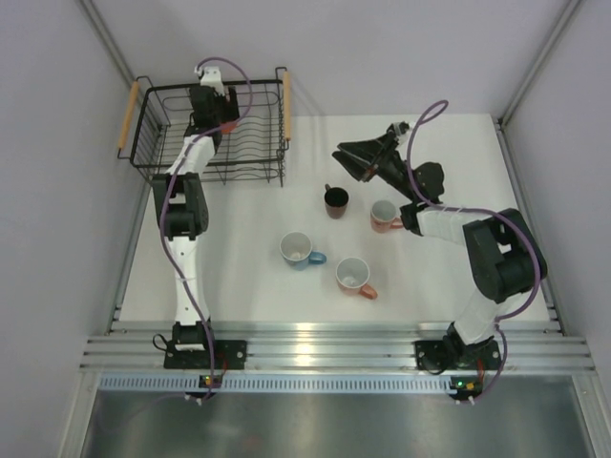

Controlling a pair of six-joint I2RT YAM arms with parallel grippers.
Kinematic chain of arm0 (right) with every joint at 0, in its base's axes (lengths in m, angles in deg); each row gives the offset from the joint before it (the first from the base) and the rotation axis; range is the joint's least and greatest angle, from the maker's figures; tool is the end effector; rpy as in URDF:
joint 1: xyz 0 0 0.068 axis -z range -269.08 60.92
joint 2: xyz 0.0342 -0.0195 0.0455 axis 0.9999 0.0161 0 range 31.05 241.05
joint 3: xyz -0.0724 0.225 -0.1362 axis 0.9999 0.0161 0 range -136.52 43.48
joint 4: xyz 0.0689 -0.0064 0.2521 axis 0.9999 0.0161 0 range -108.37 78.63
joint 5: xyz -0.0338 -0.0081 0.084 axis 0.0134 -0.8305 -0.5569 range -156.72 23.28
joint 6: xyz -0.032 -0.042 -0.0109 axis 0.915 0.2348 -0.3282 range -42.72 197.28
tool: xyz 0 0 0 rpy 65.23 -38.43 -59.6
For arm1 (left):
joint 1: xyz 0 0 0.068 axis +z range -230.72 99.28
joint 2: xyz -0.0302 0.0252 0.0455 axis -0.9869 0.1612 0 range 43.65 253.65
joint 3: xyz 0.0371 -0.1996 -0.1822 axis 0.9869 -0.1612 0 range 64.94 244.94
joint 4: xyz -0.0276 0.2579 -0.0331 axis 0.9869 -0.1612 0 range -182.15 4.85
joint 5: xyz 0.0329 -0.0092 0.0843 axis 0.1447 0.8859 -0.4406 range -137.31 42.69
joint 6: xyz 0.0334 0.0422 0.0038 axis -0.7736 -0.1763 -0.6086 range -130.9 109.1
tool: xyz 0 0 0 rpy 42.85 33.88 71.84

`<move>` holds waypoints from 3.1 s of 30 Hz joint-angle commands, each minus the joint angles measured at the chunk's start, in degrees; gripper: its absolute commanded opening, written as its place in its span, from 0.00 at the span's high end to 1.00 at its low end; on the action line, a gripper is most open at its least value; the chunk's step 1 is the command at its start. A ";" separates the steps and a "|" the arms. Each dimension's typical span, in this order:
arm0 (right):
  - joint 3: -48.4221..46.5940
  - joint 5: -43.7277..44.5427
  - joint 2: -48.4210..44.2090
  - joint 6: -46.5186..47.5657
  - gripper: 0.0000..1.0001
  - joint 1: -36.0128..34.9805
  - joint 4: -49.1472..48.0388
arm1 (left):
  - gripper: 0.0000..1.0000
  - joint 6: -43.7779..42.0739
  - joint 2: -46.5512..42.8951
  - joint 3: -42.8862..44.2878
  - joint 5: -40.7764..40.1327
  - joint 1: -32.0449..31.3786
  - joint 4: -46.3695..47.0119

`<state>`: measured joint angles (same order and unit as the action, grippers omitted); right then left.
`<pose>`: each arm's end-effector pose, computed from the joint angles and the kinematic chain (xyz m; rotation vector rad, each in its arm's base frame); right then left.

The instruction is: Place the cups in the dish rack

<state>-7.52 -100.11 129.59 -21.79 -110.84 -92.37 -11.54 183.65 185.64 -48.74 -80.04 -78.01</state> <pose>0.3286 0.1522 0.2805 0.3348 1.4720 2.1091 0.5804 0.0077 0.2357 -0.0186 1.7831 0.0389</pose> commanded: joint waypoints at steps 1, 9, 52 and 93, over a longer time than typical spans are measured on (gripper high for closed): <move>0.38 -0.80 -1.60 0.37 0.55 1.10 -24.00 | 1.00 -1.20 2.11 7.59 -0.42 1.16 2.81; 0.38 -1.07 -2.04 0.46 0.54 2.77 -23.39 | 1.00 -0.41 5.71 8.67 0.99 2.12 1.13; 2.93 -0.80 -4.41 0.72 0.46 3.74 -24.00 | 0.01 0.29 -0.33 3.59 -3.23 2.74 2.44; -2.61 31.53 -45.64 74.89 0.33 2.95 89.10 | 0.03 31.41 -65.56 -56.70 4.24 -4.11 0.25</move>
<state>-8.33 -76.94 82.32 46.10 -108.11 -17.16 15.60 117.86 133.91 -46.89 -84.21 -75.63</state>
